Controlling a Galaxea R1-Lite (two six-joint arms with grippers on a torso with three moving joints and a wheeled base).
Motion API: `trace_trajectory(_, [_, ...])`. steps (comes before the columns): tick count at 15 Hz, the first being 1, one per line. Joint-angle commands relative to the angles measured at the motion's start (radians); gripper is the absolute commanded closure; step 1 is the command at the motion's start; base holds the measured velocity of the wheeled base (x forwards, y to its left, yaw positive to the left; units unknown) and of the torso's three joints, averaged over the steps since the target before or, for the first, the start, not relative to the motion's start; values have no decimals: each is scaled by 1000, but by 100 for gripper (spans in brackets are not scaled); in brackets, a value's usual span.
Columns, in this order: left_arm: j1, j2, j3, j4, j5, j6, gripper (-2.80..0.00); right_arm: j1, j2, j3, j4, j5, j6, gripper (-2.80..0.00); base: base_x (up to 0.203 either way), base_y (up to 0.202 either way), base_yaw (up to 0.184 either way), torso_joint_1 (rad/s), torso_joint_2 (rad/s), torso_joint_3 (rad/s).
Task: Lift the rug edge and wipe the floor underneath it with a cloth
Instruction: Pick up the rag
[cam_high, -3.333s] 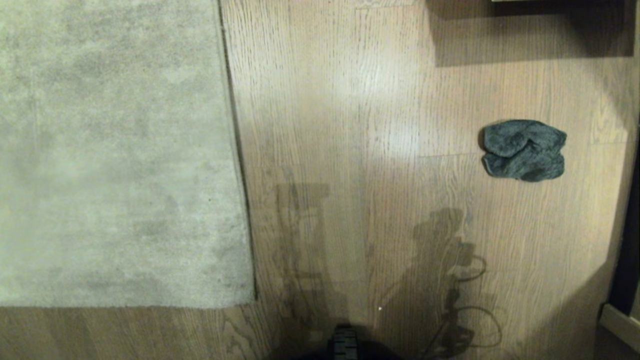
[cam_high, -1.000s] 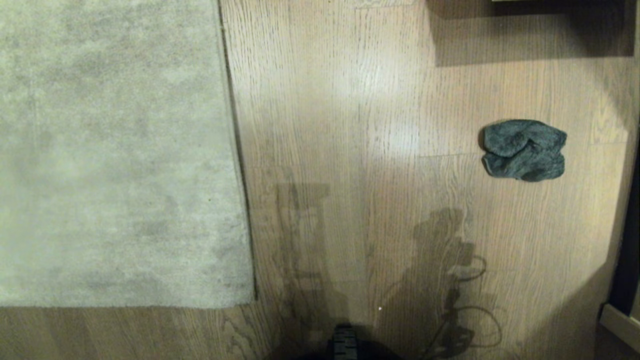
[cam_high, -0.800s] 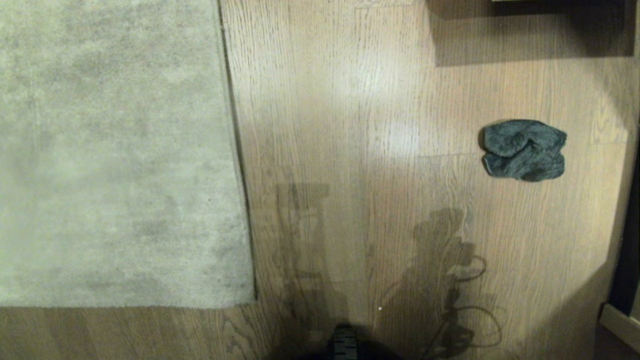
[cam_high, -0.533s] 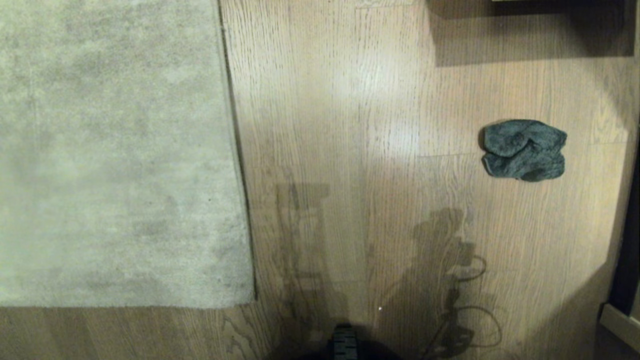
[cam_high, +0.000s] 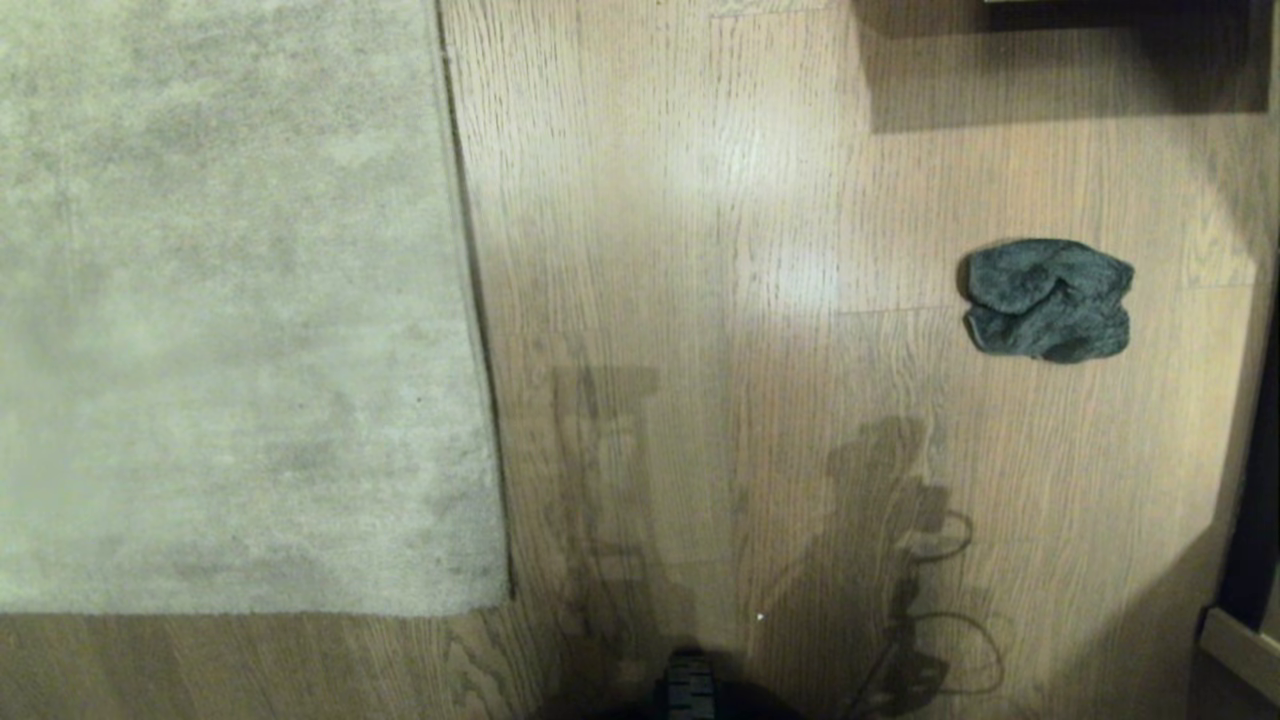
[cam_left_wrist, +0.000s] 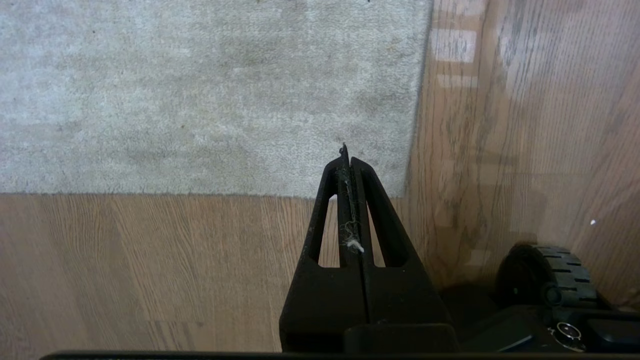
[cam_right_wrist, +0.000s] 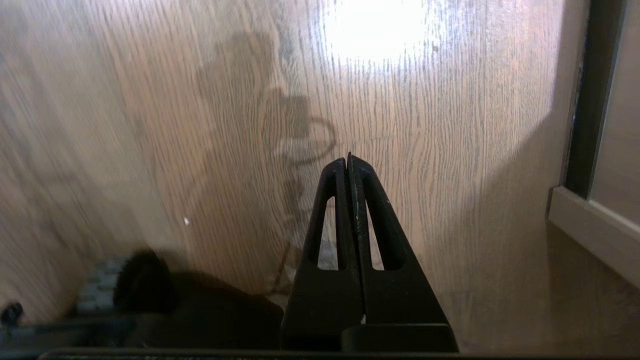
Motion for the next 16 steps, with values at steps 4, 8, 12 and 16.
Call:
trace_trajectory(4, [0,0,0,-1,0,-1,0,1,86,-51,4,56,-29,0,0,0,0,0,0,0])
trace_trajectory(8, [0,0,0,-1,0,-1,0,31,289,-159,-20,77,0,0,0,0,0,0,0,0])
trace_trajectory(12, [0,0,0,0,0,-1,0,47,515,-184,-185,81,3,0,0,0,0,0,0,0])
trace_trajectory(16, [0,0,0,-1,0,-1,0,48,838,-189,-484,83,2,0,0,0,0,0,0,0])
